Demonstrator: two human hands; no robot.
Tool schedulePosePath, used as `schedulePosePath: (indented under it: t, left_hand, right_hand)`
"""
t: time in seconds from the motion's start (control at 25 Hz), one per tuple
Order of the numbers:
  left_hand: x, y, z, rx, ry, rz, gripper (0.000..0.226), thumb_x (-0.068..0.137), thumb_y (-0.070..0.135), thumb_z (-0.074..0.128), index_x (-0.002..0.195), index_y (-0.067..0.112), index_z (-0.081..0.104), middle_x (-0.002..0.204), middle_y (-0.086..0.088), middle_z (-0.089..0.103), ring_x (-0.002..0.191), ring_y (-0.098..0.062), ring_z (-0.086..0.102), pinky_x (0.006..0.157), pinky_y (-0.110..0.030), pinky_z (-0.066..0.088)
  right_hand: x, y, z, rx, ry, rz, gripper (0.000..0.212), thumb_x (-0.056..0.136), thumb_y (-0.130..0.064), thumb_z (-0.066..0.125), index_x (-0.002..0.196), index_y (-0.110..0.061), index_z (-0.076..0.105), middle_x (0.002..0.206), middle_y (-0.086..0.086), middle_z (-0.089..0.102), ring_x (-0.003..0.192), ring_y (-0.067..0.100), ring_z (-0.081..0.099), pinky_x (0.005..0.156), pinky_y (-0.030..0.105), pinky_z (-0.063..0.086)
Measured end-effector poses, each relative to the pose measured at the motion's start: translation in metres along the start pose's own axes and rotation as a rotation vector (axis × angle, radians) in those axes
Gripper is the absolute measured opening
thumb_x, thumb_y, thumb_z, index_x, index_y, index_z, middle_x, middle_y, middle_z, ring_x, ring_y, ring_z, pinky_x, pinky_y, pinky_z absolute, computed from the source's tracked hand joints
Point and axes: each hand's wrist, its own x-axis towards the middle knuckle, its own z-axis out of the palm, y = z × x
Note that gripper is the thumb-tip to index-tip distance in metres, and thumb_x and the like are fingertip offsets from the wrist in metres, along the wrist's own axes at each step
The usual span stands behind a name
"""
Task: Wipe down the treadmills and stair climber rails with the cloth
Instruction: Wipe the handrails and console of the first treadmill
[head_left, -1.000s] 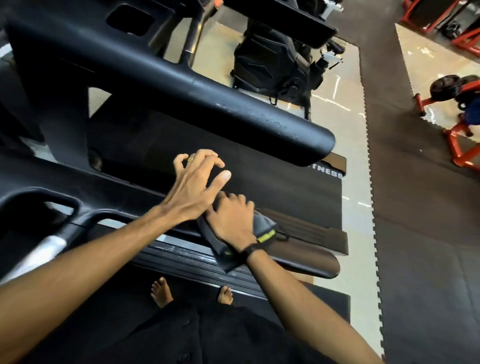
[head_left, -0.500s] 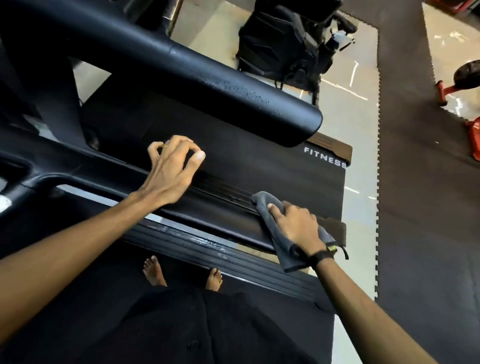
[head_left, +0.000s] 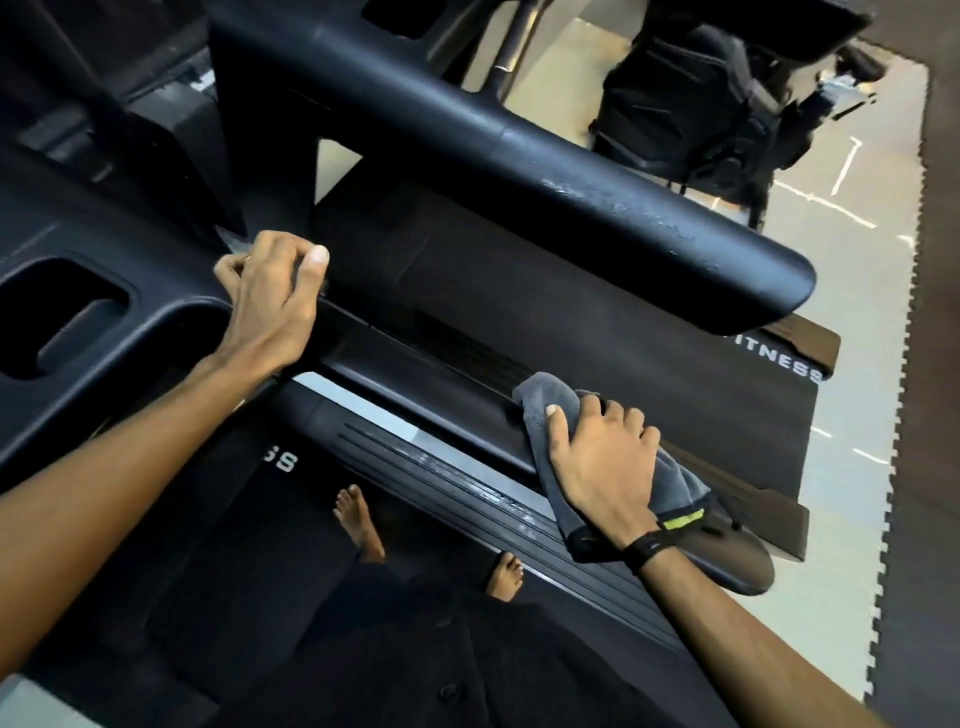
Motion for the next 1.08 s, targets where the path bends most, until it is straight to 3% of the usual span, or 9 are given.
schedulePosePath:
  t: [0.28,0.44,0.6,0.72,0.8,0.92,1.0,1.08]
  left_hand:
    - [0.054,-0.096,-0.056,0.036,0.023,-0.004,0.045,0.101,0.048,0.028,0.099,0.015,0.059,0.115,-0.004,0.056,0.109,-0.002,0.041,0.102,-0.034,0.016]
    - [0.085,-0.134,-0.081,0.149,-0.063,0.009,0.052,0.099,0.049,0.025,0.105,0.013,0.062,0.119,-0.006,0.056,0.117,-0.017,0.047,0.109,-0.045,0.018]
    - [0.086,-0.152,-0.085,0.2,-0.093,0.064,0.049,0.101,0.048,0.028,0.107,0.012,0.061,0.119,-0.006,0.055,0.116,-0.02,0.047,0.109,-0.047,0.017]
    - [0.082,-0.156,-0.078,0.23,-0.068,0.085,0.047,0.102,0.047,0.031,0.109,0.012,0.061,0.119,-0.006,0.055,0.112,-0.019,0.047,0.108,-0.045,0.019]
    - [0.082,-0.154,-0.078,0.24,-0.031,0.081,0.044,0.102,0.045,0.035,0.11,0.011,0.061,0.121,-0.007,0.055,0.115,-0.02,0.048,0.108,-0.043,0.019]
    - [0.079,-0.152,-0.081,0.249,-0.024,0.077,0.045,0.101,0.044,0.036,0.111,0.009,0.062,0.124,-0.009,0.055,0.121,-0.021,0.051,0.11,-0.042,0.017]
    - [0.08,-0.149,-0.079,0.247,-0.02,0.076,0.047,0.101,0.045,0.035,0.112,0.009,0.063,0.125,-0.008,0.055,0.119,-0.021,0.052,0.11,-0.04,0.015]
    - [0.082,-0.147,-0.08,0.234,-0.004,0.066,0.048,0.1,0.046,0.035,0.111,0.009,0.063,0.125,-0.008,0.056,0.117,-0.021,0.053,0.11,-0.039,0.015]
  right_hand:
    - [0.029,-0.146,-0.009,0.001,0.008,-0.087,0.058,0.101,-0.054,0.023,0.119,-0.013,0.059,0.113,0.013,0.064,0.103,0.034,0.054,0.09,0.048,0.039]
    - [0.038,-0.236,-0.017,0.048,0.083,-0.186,0.055,0.1,-0.053,0.024,0.111,-0.011,0.058,0.113,0.014,0.061,0.1,0.035,0.053,0.089,0.049,0.04]
    - [0.056,-0.305,-0.024,0.074,0.048,-0.261,0.053,0.1,-0.056,0.023,0.117,-0.017,0.055,0.116,0.012,0.058,0.104,0.034,0.05,0.092,0.049,0.038]
    - [0.099,-0.33,-0.018,0.206,-0.163,-0.219,0.053,0.1,-0.058,0.029,0.124,-0.018,0.056,0.123,0.015,0.061,0.115,0.038,0.05,0.098,0.052,0.035]
    - [0.135,-0.33,-0.009,0.404,-0.412,-0.148,0.055,0.097,-0.06,0.034,0.131,-0.022,0.056,0.132,0.013,0.06,0.125,0.037,0.05,0.105,0.051,0.036]
    - [0.166,-0.305,-0.001,0.6,-0.781,-0.12,0.06,0.095,-0.067,0.042,0.134,-0.026,0.06,0.136,0.006,0.06,0.123,0.027,0.056,0.098,0.034,0.041]
    - [0.166,-0.273,0.002,0.585,-0.849,-0.11,0.058,0.095,-0.069,0.042,0.125,-0.026,0.065,0.134,0.007,0.06,0.122,0.027,0.056,0.096,0.034,0.042]
    - [0.156,-0.243,0.006,0.535,-0.792,-0.043,0.059,0.099,-0.063,0.039,0.13,-0.017,0.06,0.135,0.015,0.059,0.124,0.033,0.054,0.104,0.042,0.042]
